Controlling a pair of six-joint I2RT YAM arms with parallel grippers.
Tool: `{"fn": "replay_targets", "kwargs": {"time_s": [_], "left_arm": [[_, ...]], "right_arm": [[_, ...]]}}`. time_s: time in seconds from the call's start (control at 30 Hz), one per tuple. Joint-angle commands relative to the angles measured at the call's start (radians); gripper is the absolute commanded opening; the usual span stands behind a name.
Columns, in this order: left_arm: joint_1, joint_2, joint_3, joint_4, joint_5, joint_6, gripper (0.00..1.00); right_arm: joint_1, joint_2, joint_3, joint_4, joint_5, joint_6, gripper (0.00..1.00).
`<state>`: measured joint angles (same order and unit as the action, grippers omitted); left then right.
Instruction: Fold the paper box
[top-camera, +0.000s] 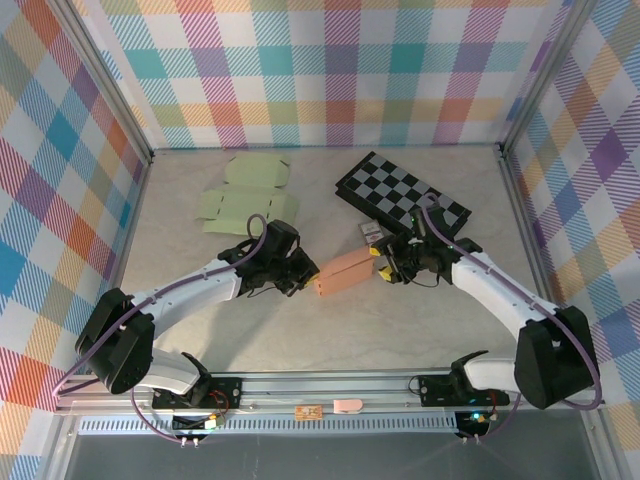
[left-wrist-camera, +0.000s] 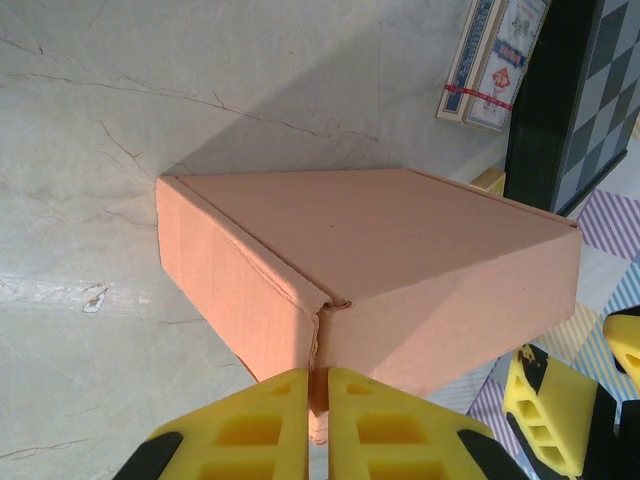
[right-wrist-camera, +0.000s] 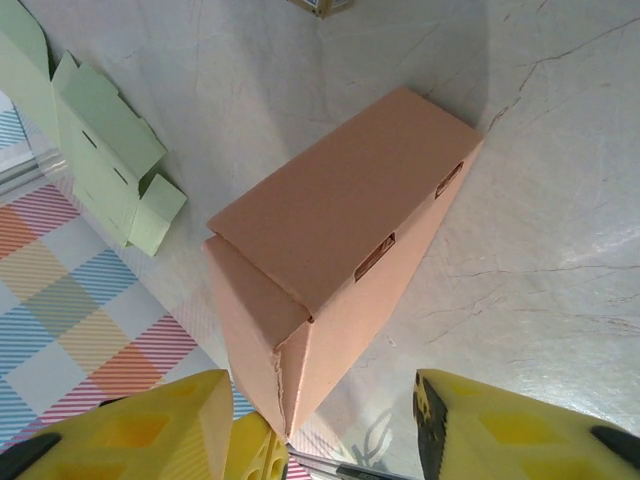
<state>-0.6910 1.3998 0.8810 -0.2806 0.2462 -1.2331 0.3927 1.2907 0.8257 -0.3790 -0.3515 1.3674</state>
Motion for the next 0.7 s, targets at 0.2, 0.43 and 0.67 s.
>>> {"fn": "replay_targets", "kwargs": {"time_s": [0.2,0.43,0.67], "left_arm": [[0.008,0.036,-0.007,-0.065,-0.015,0.021,0.09],[0.008,0.039,-0.005,-0.062,-0.016,0.022,0.09],[0.008,0.038,-0.008,-0.063,-0.018,0.023,0.08]], "right_arm": [[-0.006,0.06,0.015,-0.002,-0.027,-0.037,0.46],[-0.013,0.064,-0.031,-0.027,-0.007,-0.037,0.43],[-0.013,0.084,-0.044,-0.1,0.016,-0.034,0.42]]}}
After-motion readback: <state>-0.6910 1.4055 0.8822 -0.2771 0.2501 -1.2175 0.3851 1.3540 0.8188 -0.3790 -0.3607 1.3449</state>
